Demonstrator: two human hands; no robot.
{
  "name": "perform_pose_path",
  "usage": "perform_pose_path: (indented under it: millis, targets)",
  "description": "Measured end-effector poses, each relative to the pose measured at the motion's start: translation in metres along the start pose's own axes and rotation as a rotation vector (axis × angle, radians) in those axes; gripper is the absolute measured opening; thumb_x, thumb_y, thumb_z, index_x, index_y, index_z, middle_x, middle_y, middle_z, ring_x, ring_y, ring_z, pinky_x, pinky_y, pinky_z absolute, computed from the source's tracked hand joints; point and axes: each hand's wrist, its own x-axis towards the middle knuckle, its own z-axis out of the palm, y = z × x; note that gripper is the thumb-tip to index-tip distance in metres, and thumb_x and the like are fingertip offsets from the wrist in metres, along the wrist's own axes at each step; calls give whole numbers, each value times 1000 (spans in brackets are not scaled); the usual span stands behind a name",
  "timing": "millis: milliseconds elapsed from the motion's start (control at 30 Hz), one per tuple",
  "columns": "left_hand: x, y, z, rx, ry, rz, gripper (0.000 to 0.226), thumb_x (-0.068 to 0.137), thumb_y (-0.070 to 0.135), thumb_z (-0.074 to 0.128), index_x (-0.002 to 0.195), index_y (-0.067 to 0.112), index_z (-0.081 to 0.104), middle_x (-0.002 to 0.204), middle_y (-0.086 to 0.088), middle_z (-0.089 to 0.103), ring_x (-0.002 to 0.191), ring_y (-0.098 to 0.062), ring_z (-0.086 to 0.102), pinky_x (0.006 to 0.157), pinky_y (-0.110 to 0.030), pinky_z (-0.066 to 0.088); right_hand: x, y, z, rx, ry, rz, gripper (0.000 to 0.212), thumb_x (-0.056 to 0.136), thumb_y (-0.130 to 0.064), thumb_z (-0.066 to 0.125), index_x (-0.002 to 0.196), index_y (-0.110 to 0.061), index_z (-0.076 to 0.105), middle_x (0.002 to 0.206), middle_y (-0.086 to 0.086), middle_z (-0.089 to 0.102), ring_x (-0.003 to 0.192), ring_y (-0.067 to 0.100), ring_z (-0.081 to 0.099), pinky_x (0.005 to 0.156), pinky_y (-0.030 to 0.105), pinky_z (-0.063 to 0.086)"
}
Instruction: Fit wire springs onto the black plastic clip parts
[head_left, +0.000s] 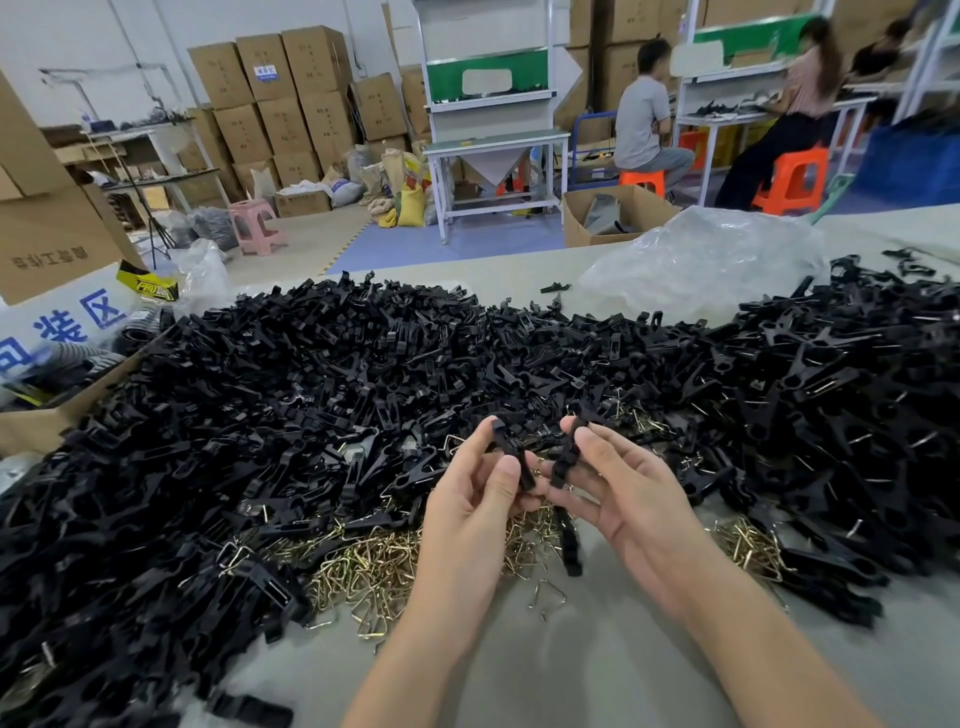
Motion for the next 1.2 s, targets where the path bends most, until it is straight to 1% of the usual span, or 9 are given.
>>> perform_pose_path:
  millis: [100, 267, 367, 467, 567, 700, 800, 933, 1200]
  targets:
    - [-1, 1, 0, -16, -16, 6, 40, 92, 23, 59, 130, 36, 55, 97, -7, 76, 81, -15, 69, 77, -25, 56, 0, -2, -1, 57, -15, 9, 15, 81, -25, 71, 90, -18, 81, 100, 20, 77, 95, 32, 76, 69, 32, 63]
    - [-1, 2, 0, -35, 14, 16, 18, 87, 28, 63, 102, 28, 72, 98, -9, 76, 77, -14, 68, 68, -24, 54, -1, -2, -1, 18, -10, 6, 28, 71, -32, 78, 93, -14, 77, 99, 13, 75, 80, 19, 72, 61, 28, 61]
    - [-1, 2, 0, -16, 16, 4, 26, 85, 29, 66, 109, 19, 66, 98, -9, 76, 77, -13, 68, 69, -23, 55, 0, 1, -1, 0, 1, -3, 30, 73, -22, 75, 100, -10, 75, 90, 9, 73, 74, 16, 69, 59, 25, 59]
    - [-2, 1, -1, 67, 39, 20, 30, 83, 32, 69, 111, 23, 64, 97, -2, 76, 83, -12, 69, 74, -22, 55, 0, 2, -2, -16, -31, -3, 28, 74, -14, 74, 101, -11, 78, 92, 8, 75, 77, 14, 72, 64, 23, 59]
    - [-2, -1, -2, 176, 57, 46, 18, 92, 24, 69, 109, 28, 70, 99, 5, 75, 92, -9, 70, 82, -23, 55, -1, 2, -2, -40, -64, 7, 30, 72, -16, 77, 102, -13, 81, 97, 10, 76, 80, 14, 72, 67, 23, 59]
    - [-3, 0, -3, 211, 50, 51, 21, 97, 18, 65, 111, 33, 69, 103, 7, 75, 96, -7, 70, 83, -20, 54, -2, 2, -1, -45, -80, 14, 38, 68, -22, 80, 106, -16, 80, 102, 10, 76, 83, 13, 71, 69, 24, 59]
    - [-3, 0, -1, 181, 55, 36, 26, 99, 15, 62, 114, 36, 66, 102, 0, 74, 90, -12, 70, 79, -24, 55, -2, 1, 0, -33, -73, 23, 36, 71, -20, 78, 107, -15, 80, 103, 12, 76, 86, 17, 72, 70, 25, 59]
    - [-3, 3, 0, 189, 99, 72, 31, 102, 11, 55, 99, 39, 68, 95, 1, 75, 70, -11, 66, 68, -22, 55, -1, 0, -1, -8, -51, -8, 31, 75, -15, 75, 105, -13, 80, 99, 8, 75, 82, 16, 72, 72, 25, 60]
    - [-8, 3, 3, 232, 11, 73, 26, 94, 19, 69, 112, 38, 66, 81, 13, 65, 74, 0, 59, 70, -14, 50, -2, 0, -3, -53, -71, -61, 30, 80, -17, 73, 110, -17, 78, 102, 7, 76, 97, 23, 74, 80, 30, 60]
